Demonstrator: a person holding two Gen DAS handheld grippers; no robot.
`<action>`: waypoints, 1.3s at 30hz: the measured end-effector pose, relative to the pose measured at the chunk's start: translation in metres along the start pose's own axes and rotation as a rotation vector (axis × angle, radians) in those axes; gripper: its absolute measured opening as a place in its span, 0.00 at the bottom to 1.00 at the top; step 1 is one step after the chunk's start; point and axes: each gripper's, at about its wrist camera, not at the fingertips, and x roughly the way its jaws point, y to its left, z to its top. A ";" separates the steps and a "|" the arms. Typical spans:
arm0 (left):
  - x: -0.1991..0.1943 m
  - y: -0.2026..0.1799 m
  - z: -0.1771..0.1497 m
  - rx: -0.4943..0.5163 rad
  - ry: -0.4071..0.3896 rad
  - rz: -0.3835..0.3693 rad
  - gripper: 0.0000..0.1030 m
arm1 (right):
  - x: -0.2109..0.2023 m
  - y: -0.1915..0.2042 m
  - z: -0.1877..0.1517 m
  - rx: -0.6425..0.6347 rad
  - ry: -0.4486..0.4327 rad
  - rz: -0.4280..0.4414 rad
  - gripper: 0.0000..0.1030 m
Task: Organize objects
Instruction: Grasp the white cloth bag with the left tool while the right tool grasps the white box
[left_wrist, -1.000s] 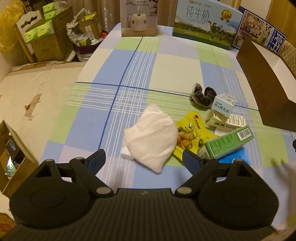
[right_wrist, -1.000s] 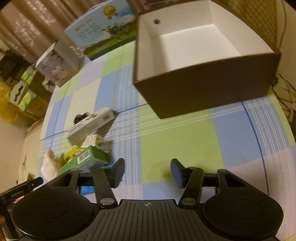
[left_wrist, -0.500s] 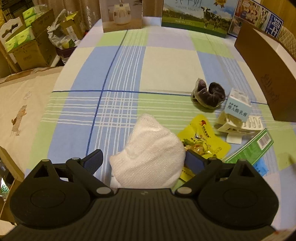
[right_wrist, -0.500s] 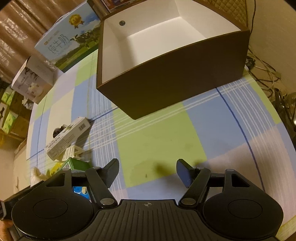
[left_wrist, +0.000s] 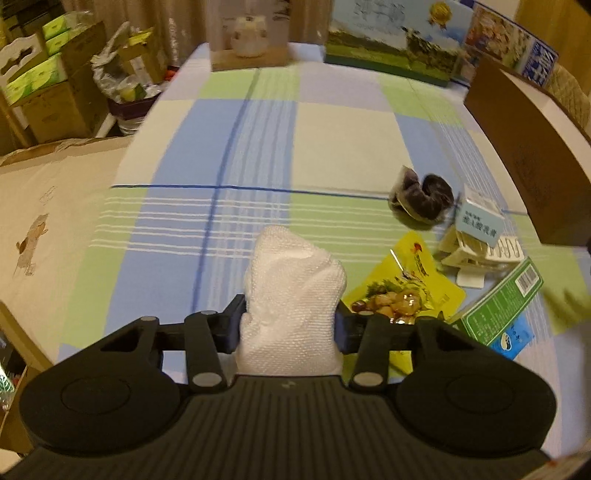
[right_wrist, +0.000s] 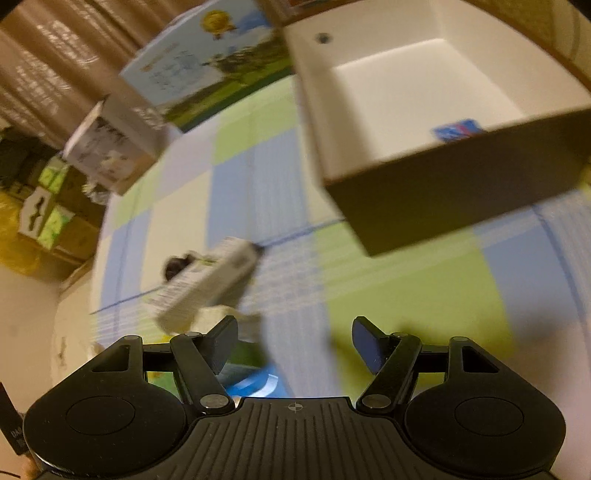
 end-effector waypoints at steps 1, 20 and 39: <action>-0.004 0.004 0.001 -0.010 -0.009 0.008 0.40 | 0.005 0.006 0.002 -0.006 0.003 0.025 0.64; -0.043 0.081 0.003 -0.202 -0.063 0.163 0.40 | 0.113 0.022 0.031 0.317 0.087 0.203 0.48; -0.050 0.072 0.001 -0.195 -0.055 0.165 0.40 | 0.067 0.023 0.057 0.225 -0.071 0.216 0.21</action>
